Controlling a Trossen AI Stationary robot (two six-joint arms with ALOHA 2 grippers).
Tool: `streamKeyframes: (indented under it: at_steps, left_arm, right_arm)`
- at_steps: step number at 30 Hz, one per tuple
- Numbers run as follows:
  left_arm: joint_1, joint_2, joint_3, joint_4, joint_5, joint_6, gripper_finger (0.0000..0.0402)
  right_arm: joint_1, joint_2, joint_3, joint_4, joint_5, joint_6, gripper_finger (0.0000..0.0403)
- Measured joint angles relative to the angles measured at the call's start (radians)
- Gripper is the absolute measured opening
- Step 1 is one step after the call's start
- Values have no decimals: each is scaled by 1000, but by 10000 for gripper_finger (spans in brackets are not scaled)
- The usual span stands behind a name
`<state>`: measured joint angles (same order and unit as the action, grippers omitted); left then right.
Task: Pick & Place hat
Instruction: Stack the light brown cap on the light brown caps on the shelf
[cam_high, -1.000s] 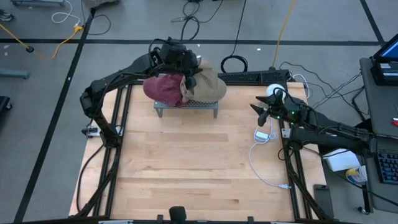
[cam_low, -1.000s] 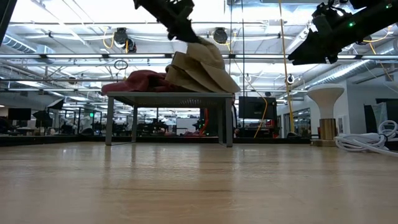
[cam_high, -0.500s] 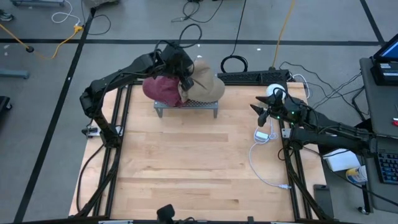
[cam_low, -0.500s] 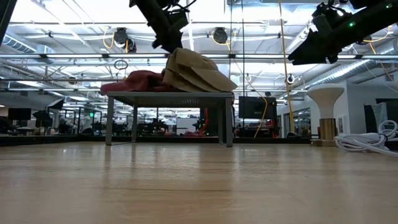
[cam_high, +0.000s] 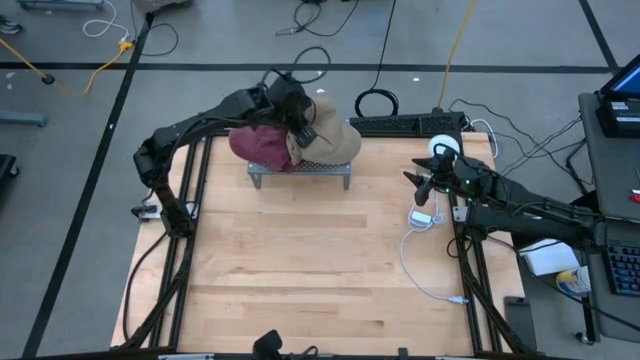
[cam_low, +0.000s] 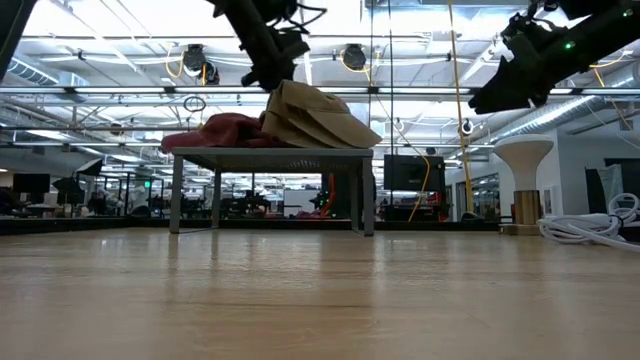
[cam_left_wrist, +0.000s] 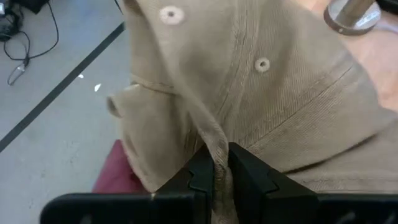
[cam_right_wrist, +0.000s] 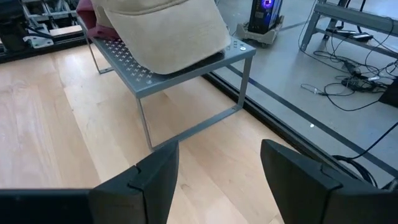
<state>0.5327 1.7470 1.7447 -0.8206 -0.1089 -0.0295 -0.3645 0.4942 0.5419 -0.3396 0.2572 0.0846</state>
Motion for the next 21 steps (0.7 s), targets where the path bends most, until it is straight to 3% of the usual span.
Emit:
streamKeyframes:
  at_steps: [17, 21]
  left_arm:
    - [-30, 56, 0, 7, -61, 10, 43]
    - [-26, 48, 0, 2, -59, -7, 70]
  right_arm:
    - [0, -1, 0, -2, 0, -26, 219]
    - [0, -1, 0, -2, 0, -44, 219]
